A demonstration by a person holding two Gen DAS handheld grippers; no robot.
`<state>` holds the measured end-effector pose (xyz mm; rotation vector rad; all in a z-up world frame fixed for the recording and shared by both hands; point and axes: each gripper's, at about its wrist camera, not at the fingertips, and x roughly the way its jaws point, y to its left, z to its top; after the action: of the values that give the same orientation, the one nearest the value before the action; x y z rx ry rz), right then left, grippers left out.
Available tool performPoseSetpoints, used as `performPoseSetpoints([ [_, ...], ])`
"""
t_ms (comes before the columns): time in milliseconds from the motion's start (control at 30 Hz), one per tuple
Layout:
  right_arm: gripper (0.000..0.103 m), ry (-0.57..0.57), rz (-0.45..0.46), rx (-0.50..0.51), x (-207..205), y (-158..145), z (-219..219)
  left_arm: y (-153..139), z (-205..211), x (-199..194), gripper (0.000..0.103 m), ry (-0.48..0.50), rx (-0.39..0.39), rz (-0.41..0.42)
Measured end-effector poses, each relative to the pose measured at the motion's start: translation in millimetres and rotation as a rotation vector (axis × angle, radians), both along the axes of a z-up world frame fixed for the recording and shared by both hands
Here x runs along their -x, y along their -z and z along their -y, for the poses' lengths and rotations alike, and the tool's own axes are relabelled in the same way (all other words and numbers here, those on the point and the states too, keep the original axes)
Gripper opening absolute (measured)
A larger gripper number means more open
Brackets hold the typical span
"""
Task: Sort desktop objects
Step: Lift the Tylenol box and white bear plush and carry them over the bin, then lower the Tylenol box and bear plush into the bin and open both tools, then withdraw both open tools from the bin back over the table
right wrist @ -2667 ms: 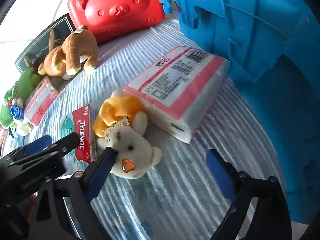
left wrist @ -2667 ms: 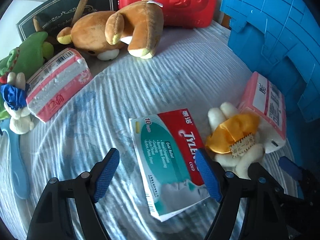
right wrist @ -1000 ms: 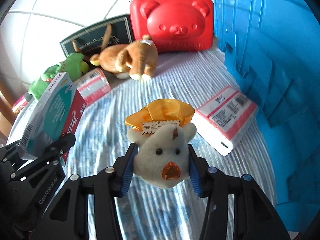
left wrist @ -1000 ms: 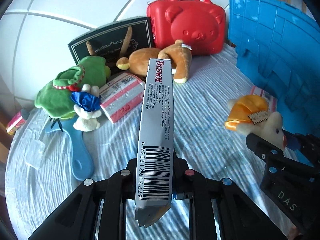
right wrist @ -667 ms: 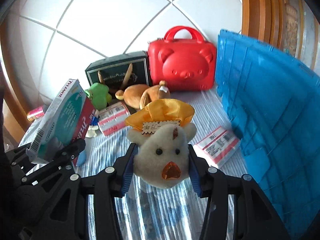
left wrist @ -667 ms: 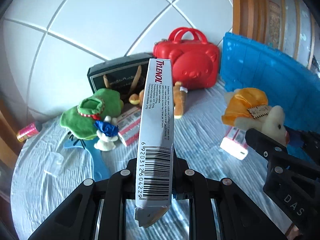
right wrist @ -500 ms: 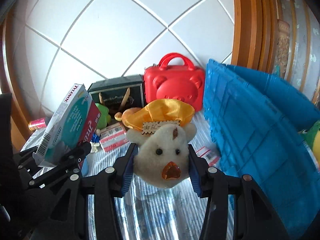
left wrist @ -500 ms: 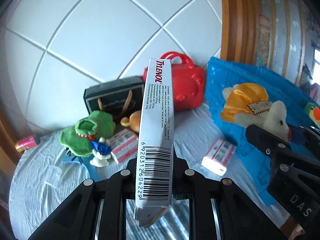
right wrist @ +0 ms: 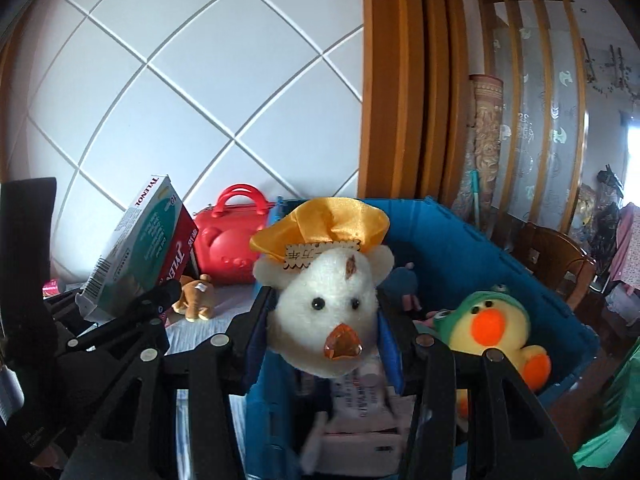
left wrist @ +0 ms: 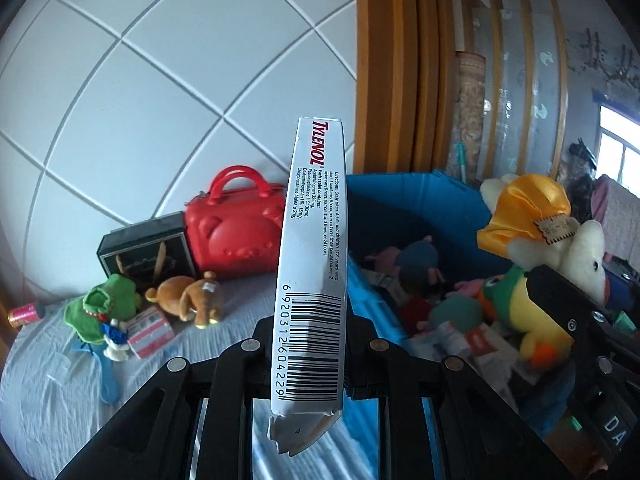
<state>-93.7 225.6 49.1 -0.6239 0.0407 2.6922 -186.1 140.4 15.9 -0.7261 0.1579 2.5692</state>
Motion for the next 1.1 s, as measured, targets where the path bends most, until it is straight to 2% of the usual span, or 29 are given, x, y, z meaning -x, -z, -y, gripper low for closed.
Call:
performPoseSetpoints([
  [133,0.048,0.023,0.015,-0.004,-28,-3,-55,5,-54,-14,0.019,0.009,0.048,0.056],
  [300,0.048,0.016,0.07,0.04,-38,16,-103,28,-102,-22,0.019,0.012,0.154,0.137],
  [467,0.048,0.004,0.143,0.077,-37,40,-135,52,-123,-24,0.019,-0.008,0.22,0.231],
  [600,0.048,0.003,0.19,0.09,-33,55,-152,58,-134,-29,0.021,-0.028,0.244,0.239],
  [633,0.048,0.001,0.195,0.094,-34,57,-155,58,-136,-31,0.024,-0.024,0.242,0.239],
  [700,0.048,-0.001,0.201,0.098,-35,60,-160,57,-138,-36,0.048,-0.021,0.24,0.224],
  [733,0.048,-0.001,0.2,0.099,-36,61,-163,55,-137,-37,0.055,-0.03,0.236,0.21],
  [767,0.048,0.001,0.198,0.099,-37,61,-164,54,-136,-38,0.066,-0.039,0.232,0.196],
  [800,0.048,0.003,0.196,0.1,-38,61,-165,53,-136,-39,0.072,-0.047,0.228,0.183],
  [933,0.051,0.006,0.188,0.101,-40,61,-170,50,-130,-43,0.073,-0.06,0.212,0.171],
  [967,0.054,0.006,0.186,0.102,-41,61,-170,48,-127,-44,0.073,-0.064,0.206,0.168],
  [1033,0.067,0.005,0.173,0.105,-42,58,-170,45,-119,-44,0.076,-0.073,0.189,0.155],
  [1100,0.095,0.011,0.158,0.101,-43,55,-171,41,-110,-48,0.077,-0.071,0.169,0.135],
])
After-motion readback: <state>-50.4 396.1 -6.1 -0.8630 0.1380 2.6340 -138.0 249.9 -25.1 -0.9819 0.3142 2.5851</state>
